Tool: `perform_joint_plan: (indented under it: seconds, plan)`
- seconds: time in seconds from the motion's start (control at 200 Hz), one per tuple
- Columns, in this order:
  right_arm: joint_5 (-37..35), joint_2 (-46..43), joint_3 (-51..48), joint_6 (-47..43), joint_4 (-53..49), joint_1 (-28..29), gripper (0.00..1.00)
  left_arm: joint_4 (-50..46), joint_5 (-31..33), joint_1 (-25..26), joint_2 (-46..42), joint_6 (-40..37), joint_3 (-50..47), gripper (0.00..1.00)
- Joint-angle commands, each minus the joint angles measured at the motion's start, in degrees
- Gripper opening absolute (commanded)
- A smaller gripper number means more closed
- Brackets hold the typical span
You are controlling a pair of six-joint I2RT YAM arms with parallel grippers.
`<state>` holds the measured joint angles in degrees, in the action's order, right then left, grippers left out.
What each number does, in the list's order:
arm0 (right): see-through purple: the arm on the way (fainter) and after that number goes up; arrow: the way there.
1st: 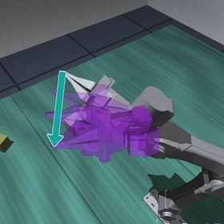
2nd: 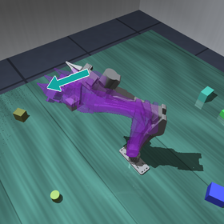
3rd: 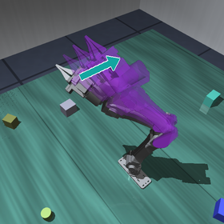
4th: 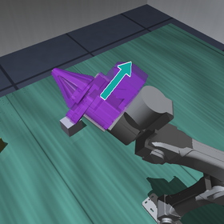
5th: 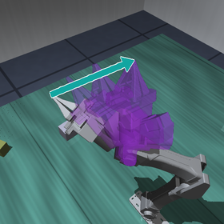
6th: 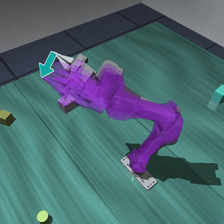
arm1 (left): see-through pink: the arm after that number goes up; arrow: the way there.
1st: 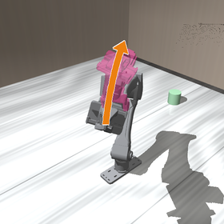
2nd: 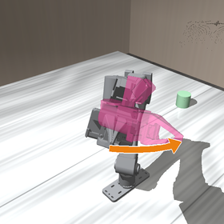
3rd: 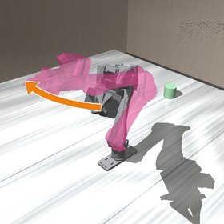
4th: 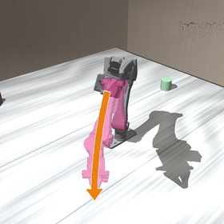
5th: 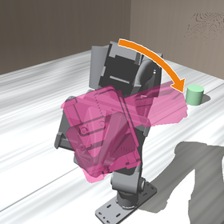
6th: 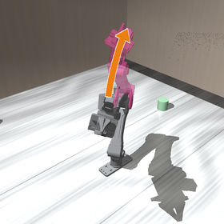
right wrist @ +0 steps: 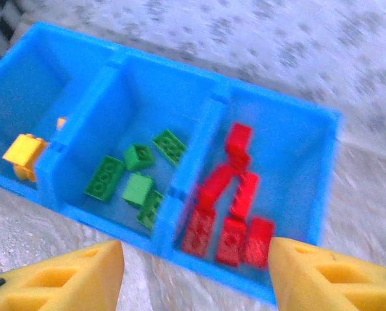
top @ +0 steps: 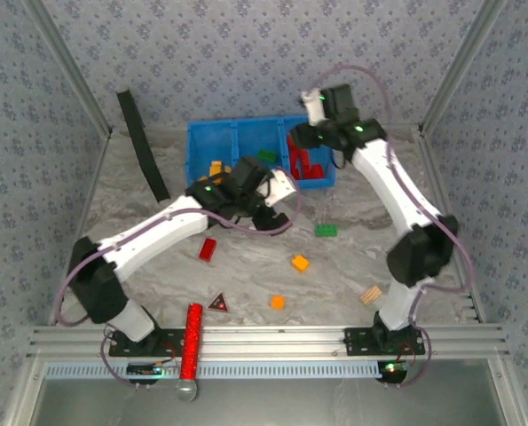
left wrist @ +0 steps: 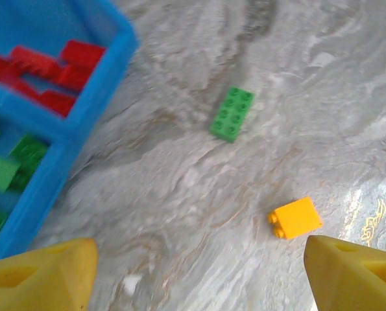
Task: Sort the legos into containers by color
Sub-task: Pick up the lego from the middle-right of the table.
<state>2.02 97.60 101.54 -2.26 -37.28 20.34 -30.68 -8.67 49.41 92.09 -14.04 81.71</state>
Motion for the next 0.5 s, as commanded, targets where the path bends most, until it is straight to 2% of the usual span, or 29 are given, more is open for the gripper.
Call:
perform_joint_plan:
  seconds: [0.0, 0.265, 0.495]
  plan:
    - [-0.74, -8.59, -12.71, 6.89, 1.28, -2.77, 0.65, 4.46, -5.60, 1.07, 5.05, -7.78, 4.31, 0.83]
    - [-0.70, -33.19, -36.32, 15.03, -0.38, -9.40, 0.72, 5.57, -4.41, 4.11, 21.63, -12.35, 14.18, 0.81]
    - [-1.25, -45.74, -45.85, 20.30, -6.94, -12.26, 0.78, 3.50, -4.08, 6.40, 32.75, -15.11, 23.41, 0.80]
